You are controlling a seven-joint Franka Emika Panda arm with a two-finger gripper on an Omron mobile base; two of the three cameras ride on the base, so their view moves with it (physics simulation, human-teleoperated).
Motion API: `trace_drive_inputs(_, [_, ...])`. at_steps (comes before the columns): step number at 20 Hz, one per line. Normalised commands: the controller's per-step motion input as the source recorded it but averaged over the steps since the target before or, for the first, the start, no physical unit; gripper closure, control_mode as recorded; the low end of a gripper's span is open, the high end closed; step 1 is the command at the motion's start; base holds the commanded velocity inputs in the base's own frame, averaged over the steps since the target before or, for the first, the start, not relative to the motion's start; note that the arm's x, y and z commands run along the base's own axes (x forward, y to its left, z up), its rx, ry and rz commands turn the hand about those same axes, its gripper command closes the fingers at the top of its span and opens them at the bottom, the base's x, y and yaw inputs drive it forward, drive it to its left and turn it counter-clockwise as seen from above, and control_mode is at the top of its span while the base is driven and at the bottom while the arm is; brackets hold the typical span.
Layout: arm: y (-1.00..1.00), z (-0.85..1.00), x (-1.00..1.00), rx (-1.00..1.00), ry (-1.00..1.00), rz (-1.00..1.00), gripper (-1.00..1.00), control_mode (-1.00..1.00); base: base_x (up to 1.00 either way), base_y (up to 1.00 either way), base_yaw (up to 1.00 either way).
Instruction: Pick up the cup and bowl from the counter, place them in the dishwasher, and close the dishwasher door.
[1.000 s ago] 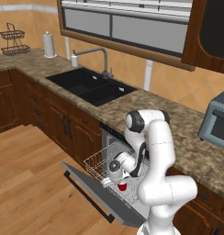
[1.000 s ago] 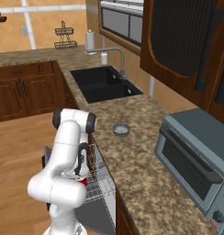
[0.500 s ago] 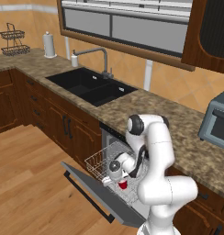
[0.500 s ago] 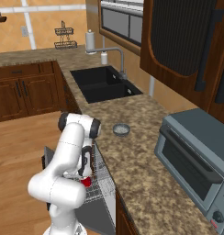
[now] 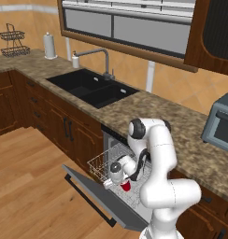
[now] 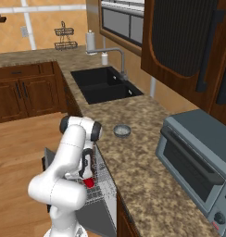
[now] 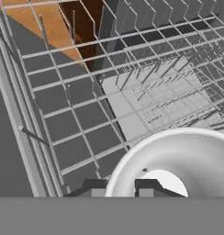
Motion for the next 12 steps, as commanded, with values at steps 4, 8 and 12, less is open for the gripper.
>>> trace_drive_inputs(4, [0.57,-0.05,-0.91,0.06,0.07,0.06,-1.0,-1.0,0.0,0.0,0.0])
trace_drive_inputs(8, [0.12,0.63,-0.7,0.0,-0.15,0.01,-1.0,-1.0,0.0,0.0,0.0])
trace_drive_inputs(12, [0.02,1.0,-0.68,0.0,-0.23,0.0,-1.0,-1.0,0.0,0.0,0.0])
